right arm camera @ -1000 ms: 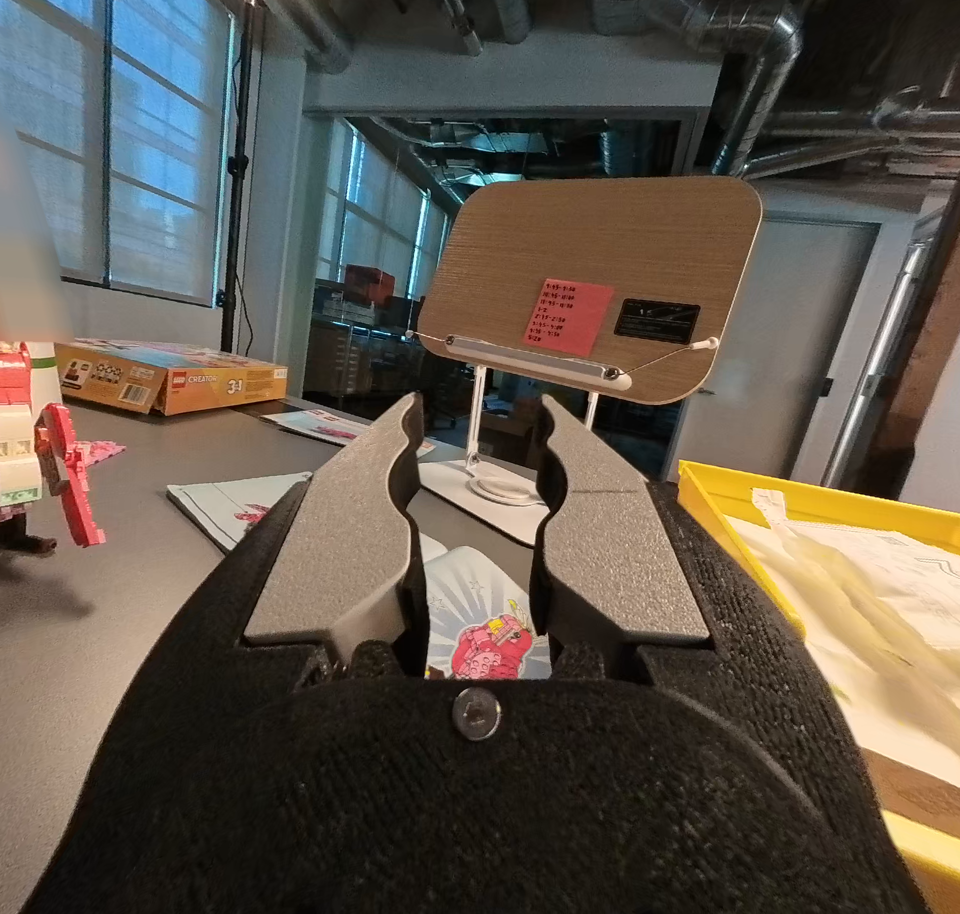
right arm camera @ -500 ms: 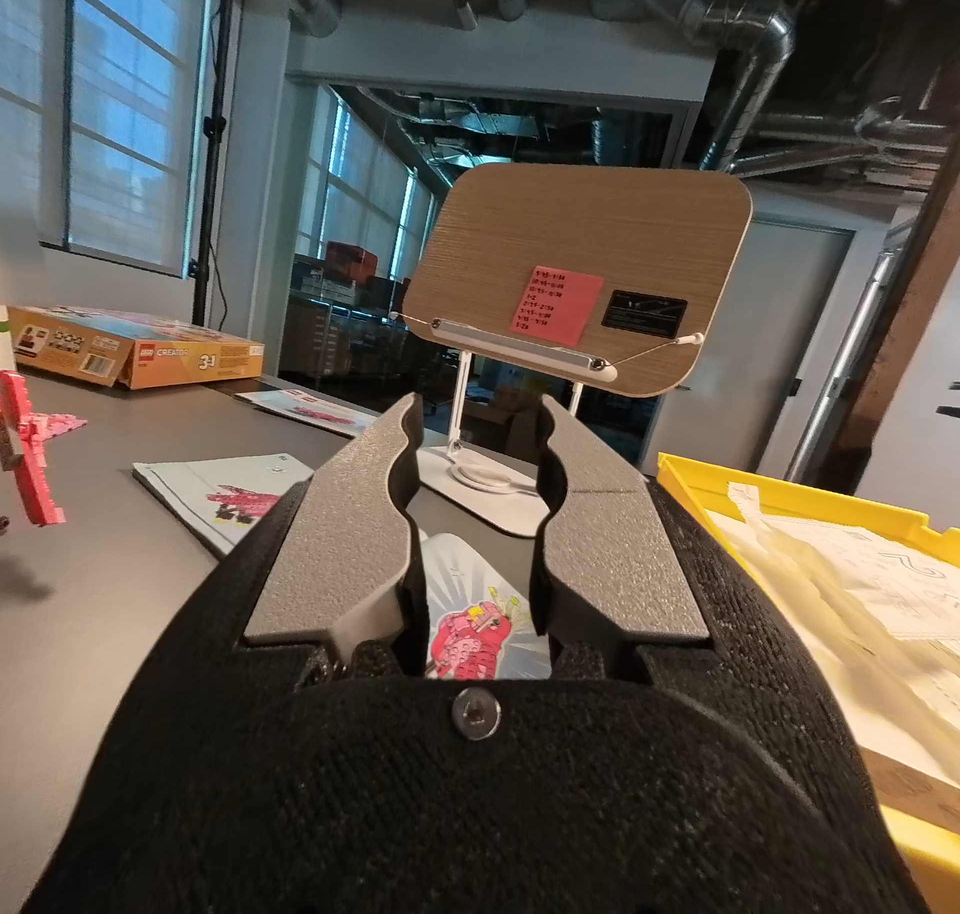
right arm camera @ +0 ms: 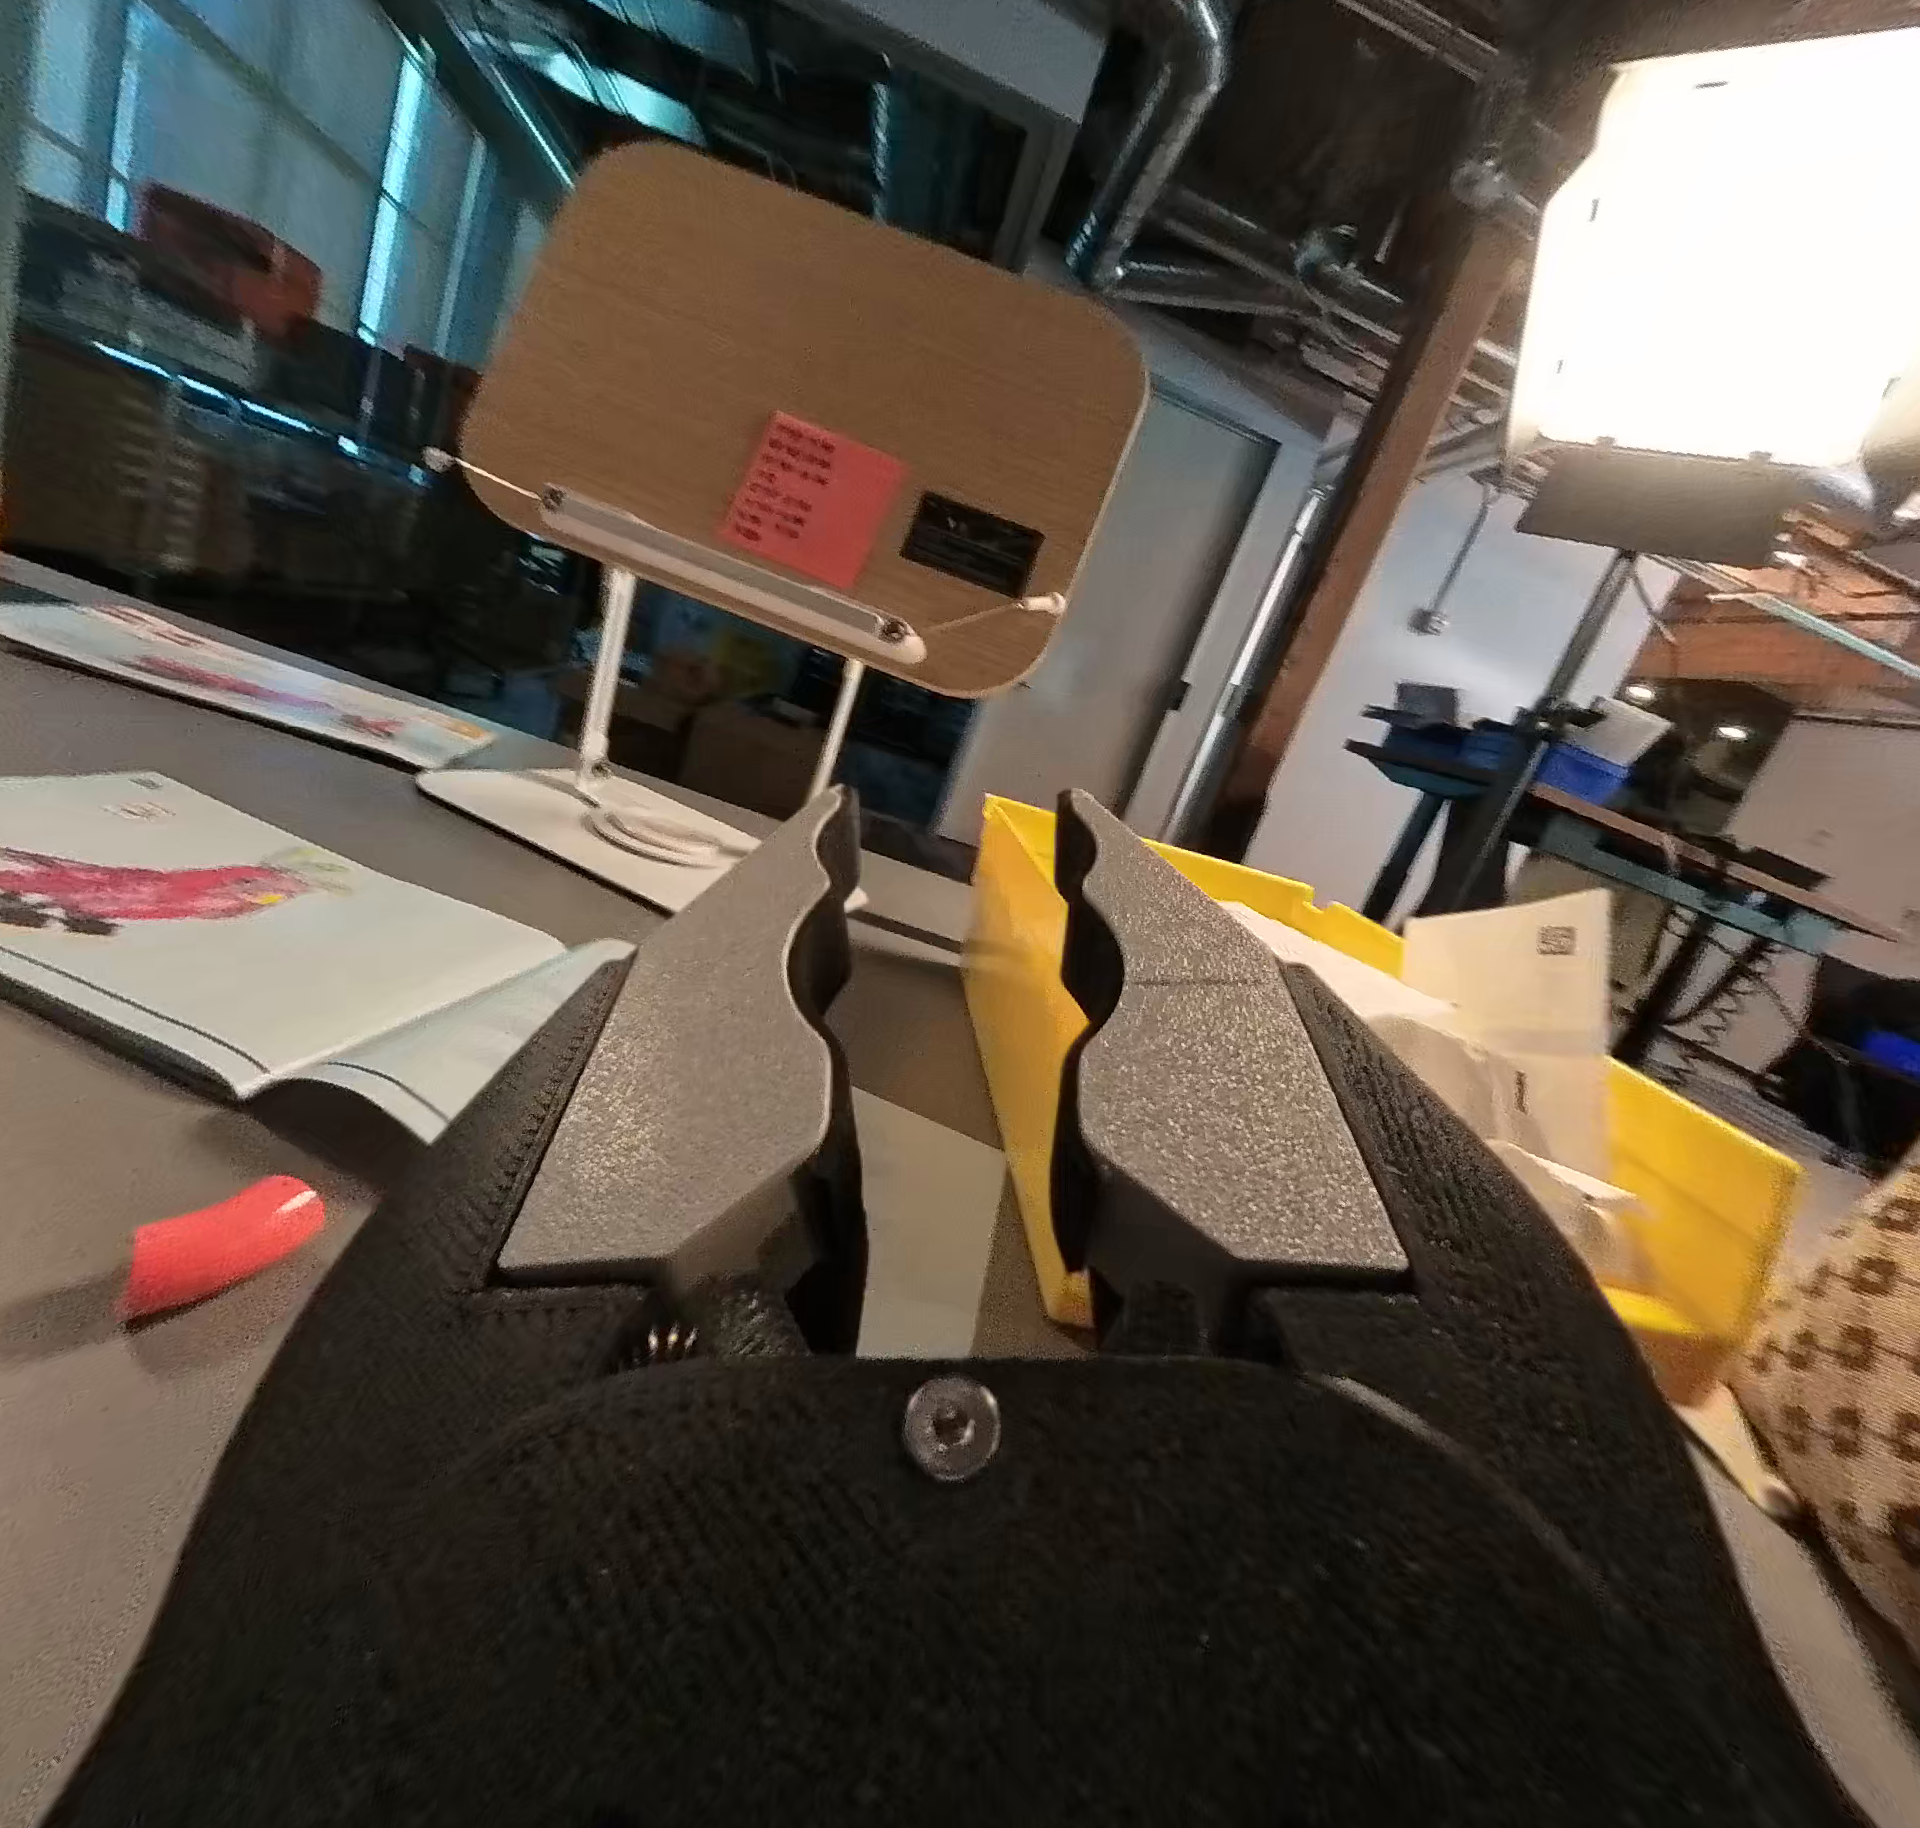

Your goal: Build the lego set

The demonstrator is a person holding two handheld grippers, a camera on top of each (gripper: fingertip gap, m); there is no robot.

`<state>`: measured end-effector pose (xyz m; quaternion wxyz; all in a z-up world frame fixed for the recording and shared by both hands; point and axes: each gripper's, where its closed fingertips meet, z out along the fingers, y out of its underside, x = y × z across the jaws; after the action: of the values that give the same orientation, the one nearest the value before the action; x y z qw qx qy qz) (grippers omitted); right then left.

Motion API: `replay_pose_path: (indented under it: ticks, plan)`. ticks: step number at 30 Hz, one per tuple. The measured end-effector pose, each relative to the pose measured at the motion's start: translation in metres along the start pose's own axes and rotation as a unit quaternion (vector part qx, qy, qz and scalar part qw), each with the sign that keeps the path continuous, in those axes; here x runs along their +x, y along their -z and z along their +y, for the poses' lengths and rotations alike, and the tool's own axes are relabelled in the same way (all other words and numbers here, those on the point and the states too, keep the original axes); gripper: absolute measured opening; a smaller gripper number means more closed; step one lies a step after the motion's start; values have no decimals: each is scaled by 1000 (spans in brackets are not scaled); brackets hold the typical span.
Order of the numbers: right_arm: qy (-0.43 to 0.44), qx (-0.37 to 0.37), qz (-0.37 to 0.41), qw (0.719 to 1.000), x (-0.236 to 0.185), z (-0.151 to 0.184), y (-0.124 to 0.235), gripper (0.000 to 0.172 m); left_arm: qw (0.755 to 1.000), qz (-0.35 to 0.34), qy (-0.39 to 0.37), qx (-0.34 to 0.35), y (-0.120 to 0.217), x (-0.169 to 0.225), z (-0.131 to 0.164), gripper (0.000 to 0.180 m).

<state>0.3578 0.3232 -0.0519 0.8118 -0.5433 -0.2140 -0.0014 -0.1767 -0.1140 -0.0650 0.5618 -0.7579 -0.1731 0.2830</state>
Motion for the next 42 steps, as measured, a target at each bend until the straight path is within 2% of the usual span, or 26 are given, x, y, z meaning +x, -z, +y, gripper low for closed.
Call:
replay_pose_path:
  ticks: [4,8,10,13,18,33,42]
  plan:
    - [37,-30,34,998,6,8,-2,34,994,35,31,-94,-30,-21,30,60]
    - [61,-52,42,996,4,14,-1,33,972,110,64,-199,-51,-6,57,61]
    - [67,-61,42,995,2,16,0,33,964,141,72,-213,-55,3,58,47]
    - [73,-74,39,994,-2,18,1,32,971,91,33,-220,-58,-10,64,28]
    - [90,-94,27,991,-9,25,-1,30,979,45,42,-192,-52,-25,64,4]
    - [94,-107,16,990,-13,31,-3,26,997,11,45,-67,-18,-22,56,2]
    - [97,-108,11,989,-15,32,-3,26,998,1,41,-46,-13,-22,55,2]
